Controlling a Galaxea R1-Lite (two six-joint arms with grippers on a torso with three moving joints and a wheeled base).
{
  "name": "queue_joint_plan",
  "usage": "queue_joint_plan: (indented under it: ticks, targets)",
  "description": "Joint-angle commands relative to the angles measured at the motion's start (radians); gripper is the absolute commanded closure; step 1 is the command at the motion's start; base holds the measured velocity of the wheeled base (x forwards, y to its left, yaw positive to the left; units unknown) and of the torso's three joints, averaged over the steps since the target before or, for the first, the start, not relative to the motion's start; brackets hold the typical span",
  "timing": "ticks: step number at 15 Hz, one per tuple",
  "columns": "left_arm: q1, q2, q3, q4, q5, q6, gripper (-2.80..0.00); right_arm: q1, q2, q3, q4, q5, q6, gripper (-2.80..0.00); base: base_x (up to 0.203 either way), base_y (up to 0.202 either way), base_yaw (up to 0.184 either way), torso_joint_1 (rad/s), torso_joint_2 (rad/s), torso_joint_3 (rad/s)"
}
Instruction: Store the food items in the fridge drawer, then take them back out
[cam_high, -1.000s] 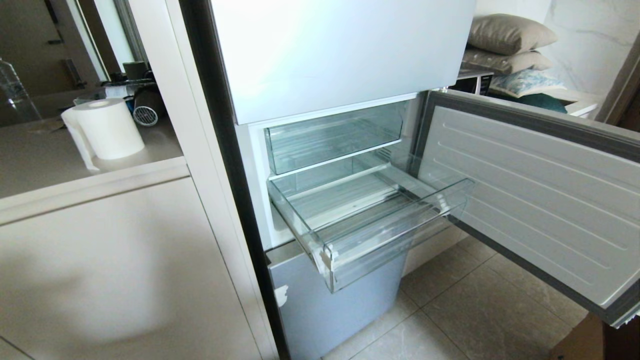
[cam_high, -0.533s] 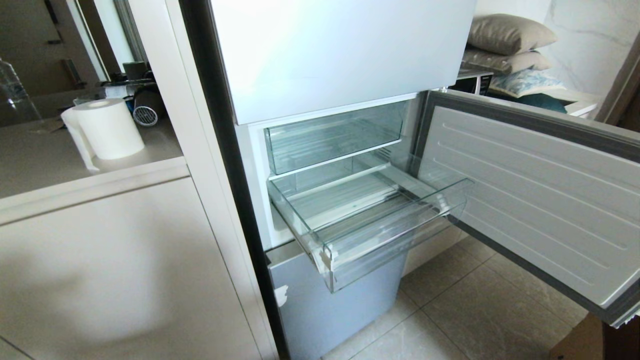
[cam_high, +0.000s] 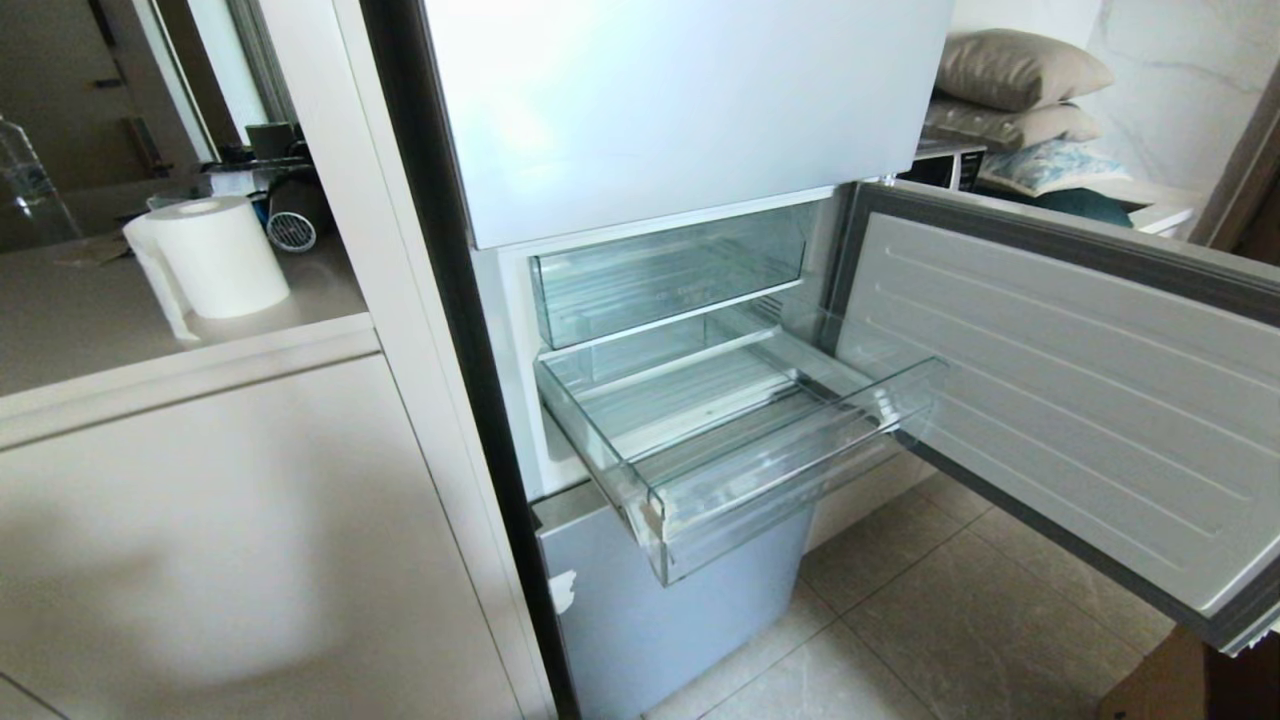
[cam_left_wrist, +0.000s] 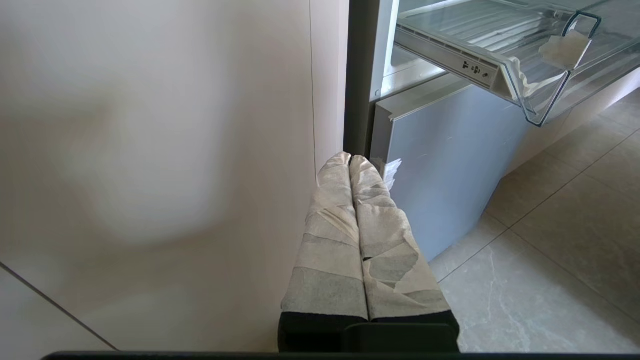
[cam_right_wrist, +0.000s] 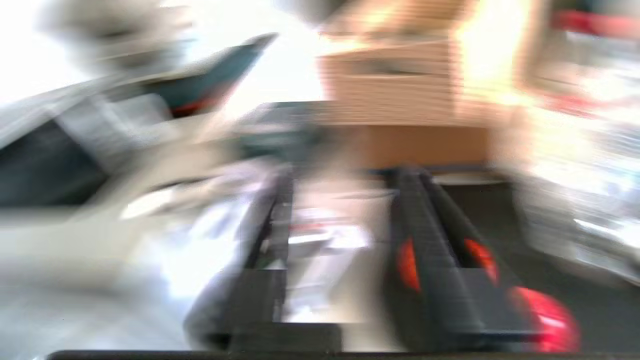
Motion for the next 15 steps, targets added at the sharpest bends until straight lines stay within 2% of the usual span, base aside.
queue_joint_plan:
  ticks: [1,3,5,8,9,10,11,15]
  targets:
    - [0.001,0.000,0.000,0.000,0.000,0.000,0.00,0.311,-0.224,0.069,0.024,-0.008,0.001,0.00,0.000,0.000,0.000,0.000,0.00,0.000]
    - [0.001,0.001,0.000,0.000,0.000,0.000,0.00,0.590,-0.336,0.121,0.131,-0.067,-0.033,0.00,0.000,0.000,0.000,0.000,0.00,0.000]
    - [0.001,0.001,0.000,0.000,0.000,0.000,0.00,0.872,-0.413,0.165,0.288,-0.168,-0.082,0.00,0.000,0.000,0.000,0.000,0.00,0.000]
    - [0.001,0.000,0.000,0.000,0.000,0.000,0.00,1.304,-0.404,0.231,0.498,-0.402,-0.124,0.00,0.000,0.000,0.000,0.000,0.00,0.000]
    - [0.001,0.000,0.000,0.000,0.000,0.000,0.00,1.403,-0.357,0.258,0.550,-0.471,-0.133,0.00,0.000,0.000,0.000,0.000,0.00,0.000]
    - [0.001,0.001,0.000,0.000,0.000,0.000,0.00,1.468,-0.271,0.274,0.585,-0.504,-0.138,0.00,0.000,0.000,0.000,0.000,0.00,0.000]
    - [0.001,0.000,0.000,0.000,0.001,0.000,0.00,1.487,-0.191,0.277,0.603,-0.513,-0.141,0.00,0.000,0.000,0.000,0.000,0.00,0.000]
    - [0.001,0.001,0.000,0.000,0.000,0.000,0.00,1.489,0.157,0.203,0.616,-0.522,-0.146,0.00,0.000,0.000,0.000,0.000,0.00,0.000]
